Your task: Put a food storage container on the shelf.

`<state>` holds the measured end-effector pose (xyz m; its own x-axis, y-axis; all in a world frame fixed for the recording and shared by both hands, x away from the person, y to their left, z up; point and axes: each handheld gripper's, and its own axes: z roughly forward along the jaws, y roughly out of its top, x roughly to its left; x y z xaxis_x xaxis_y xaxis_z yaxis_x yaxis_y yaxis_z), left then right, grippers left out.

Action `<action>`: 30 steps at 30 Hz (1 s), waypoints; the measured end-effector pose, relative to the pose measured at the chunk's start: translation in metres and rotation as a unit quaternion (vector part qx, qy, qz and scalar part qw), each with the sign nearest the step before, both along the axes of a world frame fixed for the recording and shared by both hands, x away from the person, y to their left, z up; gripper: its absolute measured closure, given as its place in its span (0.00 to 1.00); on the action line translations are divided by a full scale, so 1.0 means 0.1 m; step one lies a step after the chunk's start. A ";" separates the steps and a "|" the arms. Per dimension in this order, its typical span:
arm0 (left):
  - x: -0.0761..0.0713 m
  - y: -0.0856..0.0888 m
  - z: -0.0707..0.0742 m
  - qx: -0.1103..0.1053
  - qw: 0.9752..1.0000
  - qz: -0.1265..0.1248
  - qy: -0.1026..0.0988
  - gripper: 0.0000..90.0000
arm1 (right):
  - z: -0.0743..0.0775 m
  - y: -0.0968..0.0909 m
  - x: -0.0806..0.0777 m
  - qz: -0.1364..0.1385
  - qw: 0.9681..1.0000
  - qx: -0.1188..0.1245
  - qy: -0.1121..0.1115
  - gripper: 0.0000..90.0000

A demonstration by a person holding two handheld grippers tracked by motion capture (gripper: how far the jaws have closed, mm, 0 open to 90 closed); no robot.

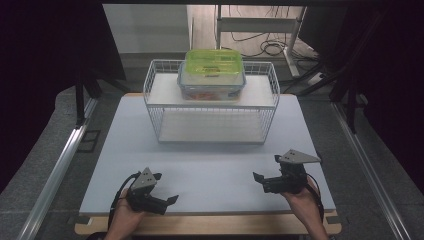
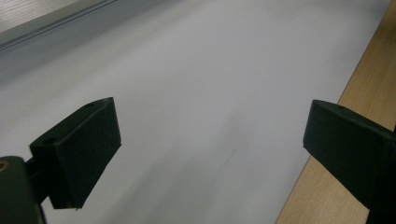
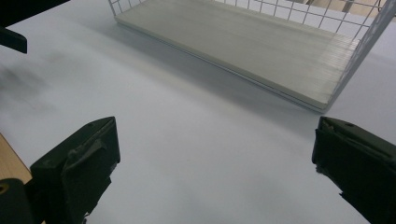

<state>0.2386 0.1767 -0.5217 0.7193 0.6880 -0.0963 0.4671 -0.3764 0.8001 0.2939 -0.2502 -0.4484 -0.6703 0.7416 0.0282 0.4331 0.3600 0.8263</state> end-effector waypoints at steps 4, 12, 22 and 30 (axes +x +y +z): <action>0.00 0.00 0.00 0.000 1.000 0.000 0.000 0.04 | -0.01 -0.04 -0.03 -0.004 1.000 -0.001 -0.001 0.01; 0.00 0.00 0.00 0.001 1.000 -0.001 0.001 0.04 | -0.07 -0.14 -0.09 -0.013 1.000 -0.007 -0.002 0.01; 0.01 0.00 0.00 0.002 1.000 -0.001 0.001 0.04 | -0.14 -0.28 -0.15 -0.029 0.999 -0.011 -0.006 0.01; 0.01 0.00 -0.01 0.002 1.000 0.000 0.002 0.04 | -0.22 -0.42 -0.18 -0.047 0.999 -0.011 -0.005 0.01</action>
